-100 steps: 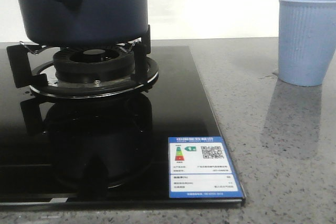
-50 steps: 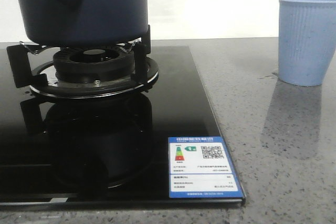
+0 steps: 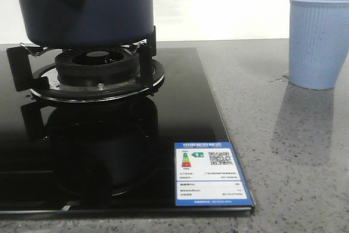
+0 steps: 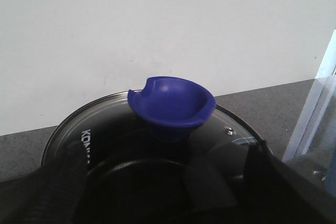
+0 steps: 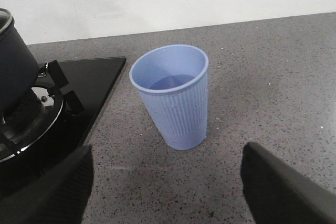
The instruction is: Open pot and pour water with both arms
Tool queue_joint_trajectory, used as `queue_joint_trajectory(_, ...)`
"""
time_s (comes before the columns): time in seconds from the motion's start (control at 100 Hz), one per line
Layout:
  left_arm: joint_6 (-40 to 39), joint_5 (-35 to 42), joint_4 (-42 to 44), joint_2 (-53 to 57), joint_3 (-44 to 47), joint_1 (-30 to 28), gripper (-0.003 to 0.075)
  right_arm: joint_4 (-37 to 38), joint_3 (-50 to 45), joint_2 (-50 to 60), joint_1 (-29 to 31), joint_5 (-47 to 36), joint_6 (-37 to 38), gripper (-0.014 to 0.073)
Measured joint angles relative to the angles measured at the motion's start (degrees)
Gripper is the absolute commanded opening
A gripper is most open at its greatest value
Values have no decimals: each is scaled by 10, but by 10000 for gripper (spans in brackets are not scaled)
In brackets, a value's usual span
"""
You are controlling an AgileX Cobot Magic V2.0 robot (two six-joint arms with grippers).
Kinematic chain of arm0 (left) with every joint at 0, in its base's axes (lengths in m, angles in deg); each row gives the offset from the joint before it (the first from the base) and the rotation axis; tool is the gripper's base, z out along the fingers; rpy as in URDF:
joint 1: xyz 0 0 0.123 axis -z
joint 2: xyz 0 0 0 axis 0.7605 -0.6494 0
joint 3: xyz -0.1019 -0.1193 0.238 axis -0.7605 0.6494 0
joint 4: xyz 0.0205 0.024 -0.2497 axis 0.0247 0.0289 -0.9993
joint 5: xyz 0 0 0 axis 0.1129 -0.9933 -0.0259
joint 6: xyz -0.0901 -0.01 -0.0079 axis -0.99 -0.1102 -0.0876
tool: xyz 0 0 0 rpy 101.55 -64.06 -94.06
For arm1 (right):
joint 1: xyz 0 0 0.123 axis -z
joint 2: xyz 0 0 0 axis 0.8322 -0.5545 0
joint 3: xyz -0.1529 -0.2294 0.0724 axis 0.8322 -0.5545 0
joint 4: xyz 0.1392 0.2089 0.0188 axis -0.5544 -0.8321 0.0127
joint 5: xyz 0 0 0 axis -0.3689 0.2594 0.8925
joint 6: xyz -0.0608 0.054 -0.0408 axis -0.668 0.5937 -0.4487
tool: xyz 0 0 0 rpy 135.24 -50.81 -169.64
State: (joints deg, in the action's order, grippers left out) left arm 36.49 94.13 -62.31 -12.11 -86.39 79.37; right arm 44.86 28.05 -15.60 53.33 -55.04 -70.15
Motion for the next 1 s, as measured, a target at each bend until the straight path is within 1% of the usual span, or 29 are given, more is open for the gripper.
queue_joint_trajectory(0.43,0,10,4,-98,-67,0,575,-1,0,0,0,0,0,525)
queue_joint_trajectory(0.67,0,18,41,-133,-92,0,570,-1,0,0,0,0,0,525)
queue_joint_trajectory(0.83,0,21,49,-142,-95,0,566,-1,0,0,0,1,0,525)
queue_joint_trajectory(0.93,0,21,49,-142,-95,0,536,-1,0,0,0,1,0,525)
queue_joint_trajectory(1.0,0,22,49,-142,-96,0,490,-1,0,0,0,1,0,525)
